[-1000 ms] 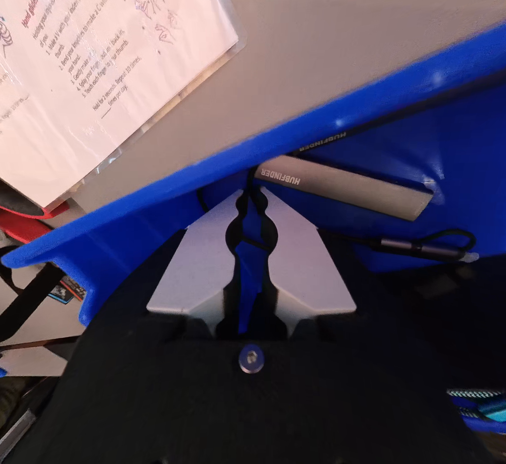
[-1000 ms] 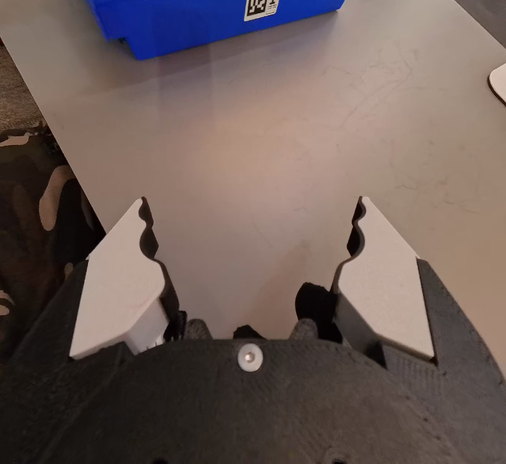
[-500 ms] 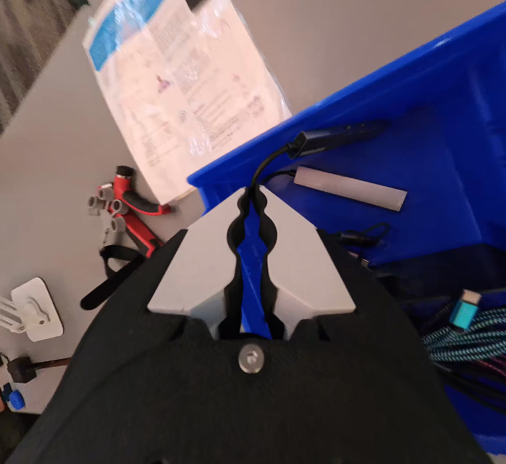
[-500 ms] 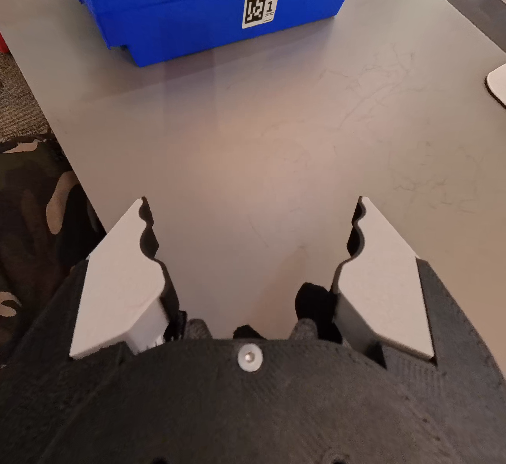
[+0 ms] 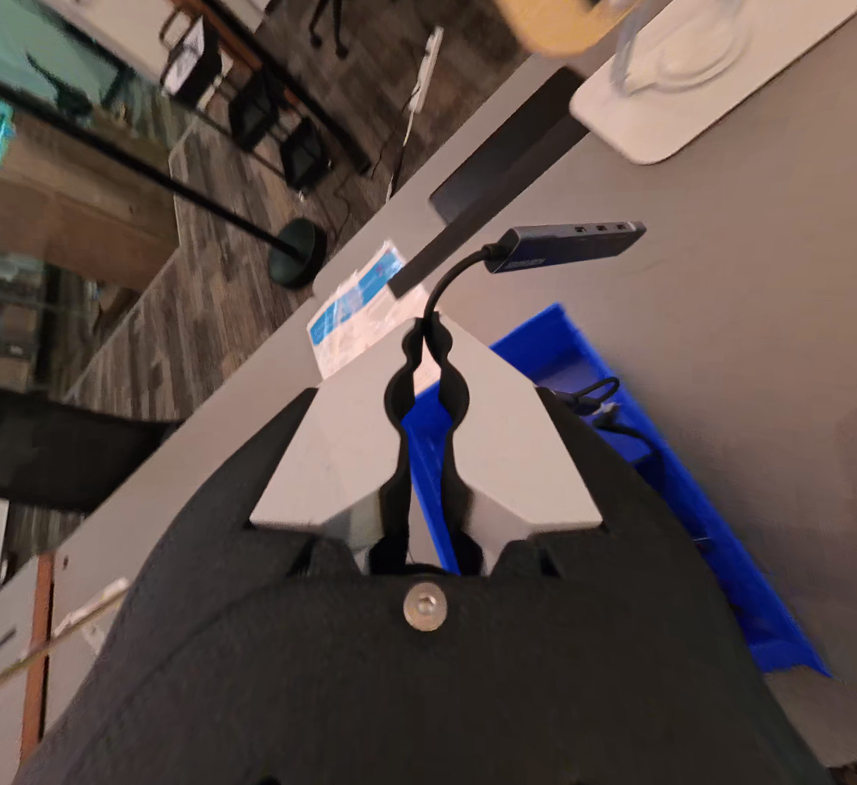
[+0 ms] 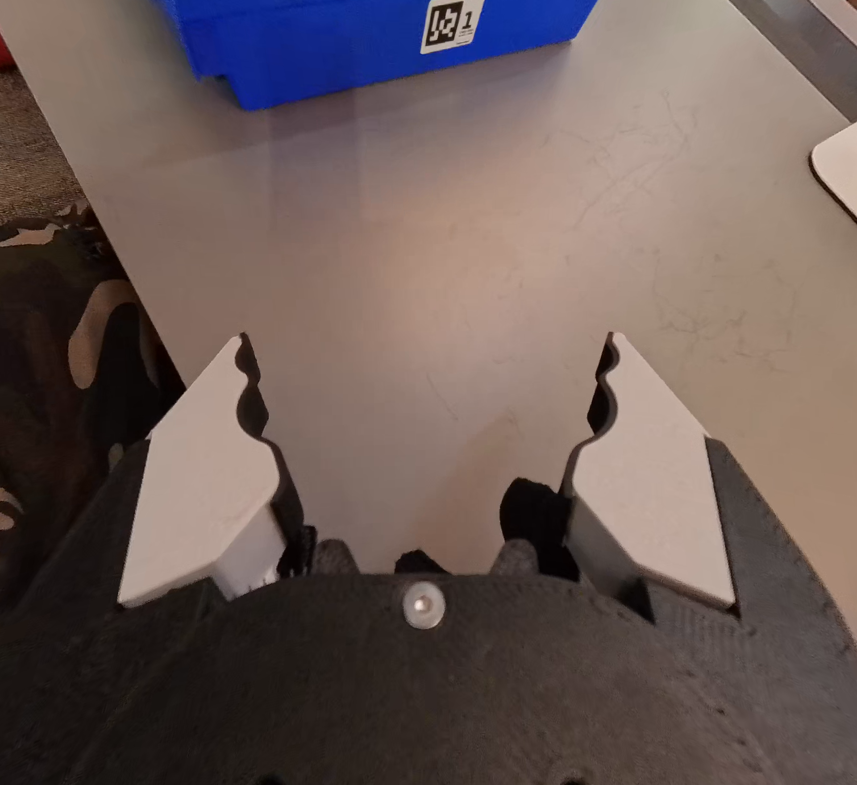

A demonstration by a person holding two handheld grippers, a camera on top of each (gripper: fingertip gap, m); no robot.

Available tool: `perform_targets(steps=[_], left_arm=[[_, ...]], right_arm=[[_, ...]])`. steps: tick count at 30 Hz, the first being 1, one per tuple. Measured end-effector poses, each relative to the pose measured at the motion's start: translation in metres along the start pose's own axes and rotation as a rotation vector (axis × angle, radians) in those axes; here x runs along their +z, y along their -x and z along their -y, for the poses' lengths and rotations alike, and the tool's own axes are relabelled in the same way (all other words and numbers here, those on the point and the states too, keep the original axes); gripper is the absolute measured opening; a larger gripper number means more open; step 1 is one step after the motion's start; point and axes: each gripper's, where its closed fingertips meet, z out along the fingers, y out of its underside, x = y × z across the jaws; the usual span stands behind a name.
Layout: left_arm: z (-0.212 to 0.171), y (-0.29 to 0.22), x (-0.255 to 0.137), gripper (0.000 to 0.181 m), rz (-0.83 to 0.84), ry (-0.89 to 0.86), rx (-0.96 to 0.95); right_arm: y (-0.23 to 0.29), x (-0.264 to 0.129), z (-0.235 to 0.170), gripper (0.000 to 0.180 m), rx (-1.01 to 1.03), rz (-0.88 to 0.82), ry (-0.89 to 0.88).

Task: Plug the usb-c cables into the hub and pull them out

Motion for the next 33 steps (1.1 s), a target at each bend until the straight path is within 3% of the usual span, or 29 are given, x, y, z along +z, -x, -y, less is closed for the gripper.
perform_targets(steps=[4,7,10,15,19,27,31,33], left_arm=[[0.055,-0.066,-0.018,0.001,-0.148,-0.08,0.091],[0.072,-0.135,-0.007,0.0,-0.3,-0.069,0.164],[0.066,-0.203,0.021,0.0,-0.437,0.005,0.231],[0.021,-0.287,0.07,0.0,-0.613,0.205,0.345],[-0.009,-0.315,0.094,0.0,-0.713,0.323,0.441],[-0.049,-0.337,0.141,0.001,-0.748,0.495,0.509],[-0.046,-0.346,0.151,0.002,-0.773,0.495,0.471],[-0.042,-0.34,0.152,0.025,-0.73,0.497,0.468]], right_arm=[[0.007,0.0,0.002,0.14,-0.026,0.022,-0.006],[0.013,0.0,0.004,0.139,-0.051,0.037,-0.011],[0.018,-0.002,0.006,0.136,-0.073,0.055,-0.021],[0.018,-0.005,0.006,0.133,-0.082,0.066,-0.023],[0.015,-0.006,0.005,0.132,-0.065,0.072,-0.027],[0.017,-0.004,0.005,0.132,-0.056,0.089,-0.028],[0.017,-0.004,0.004,0.132,-0.052,0.093,-0.028],[0.016,-0.004,0.004,0.132,-0.051,0.093,-0.028]])
